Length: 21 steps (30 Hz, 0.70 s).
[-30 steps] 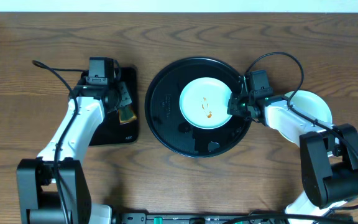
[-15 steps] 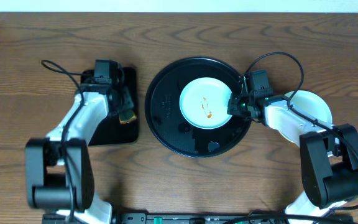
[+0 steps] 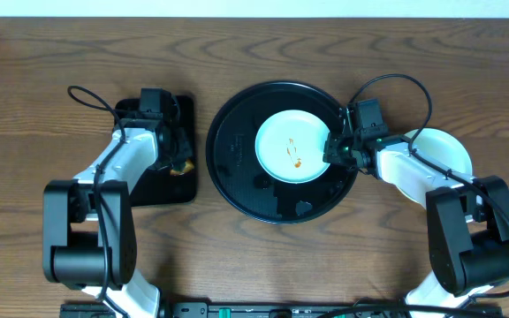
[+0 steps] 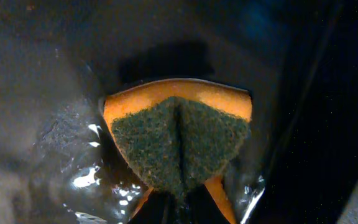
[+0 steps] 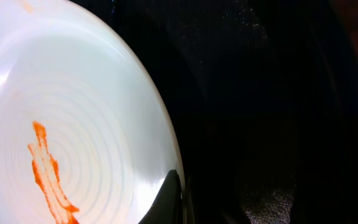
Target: Clean dirty plates on tray and stack at the side
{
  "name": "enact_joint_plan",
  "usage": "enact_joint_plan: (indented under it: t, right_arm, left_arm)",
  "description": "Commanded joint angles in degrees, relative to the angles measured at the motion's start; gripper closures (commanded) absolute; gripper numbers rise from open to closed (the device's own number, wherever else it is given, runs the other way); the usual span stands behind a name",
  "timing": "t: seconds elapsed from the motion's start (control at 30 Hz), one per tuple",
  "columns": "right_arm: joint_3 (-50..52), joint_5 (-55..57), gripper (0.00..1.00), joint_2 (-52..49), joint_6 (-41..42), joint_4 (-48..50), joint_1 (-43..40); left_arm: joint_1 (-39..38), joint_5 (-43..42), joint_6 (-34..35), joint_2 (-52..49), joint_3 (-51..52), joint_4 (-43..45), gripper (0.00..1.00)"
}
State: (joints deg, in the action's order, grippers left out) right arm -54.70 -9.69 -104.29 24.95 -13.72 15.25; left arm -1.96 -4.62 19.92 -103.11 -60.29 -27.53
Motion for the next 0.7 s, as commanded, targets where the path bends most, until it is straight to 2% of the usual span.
enact_joint_plan:
  t: [0.0, 0.3, 0.67]
  right_arm:
    - [0.07, 0.22, 0.99, 0.15, -1.51, -0.87, 0.61]
    - [0.07, 0.22, 0.99, 0.15, -1.84, -0.85, 0.61]
    - [0.07, 0.2, 0.99, 0.15, -1.9, -0.87, 0.61]
  left_arm:
    - [0.0, 0.09, 0.33, 4.28, 0.04, -0.46, 0.93]
    - [0.0, 0.09, 0.31, 12.52, 0.04, -1.77, 0.92]
    - [0.0, 0.07, 0.28, 14.21, 0.04, -2.19, 0.93]
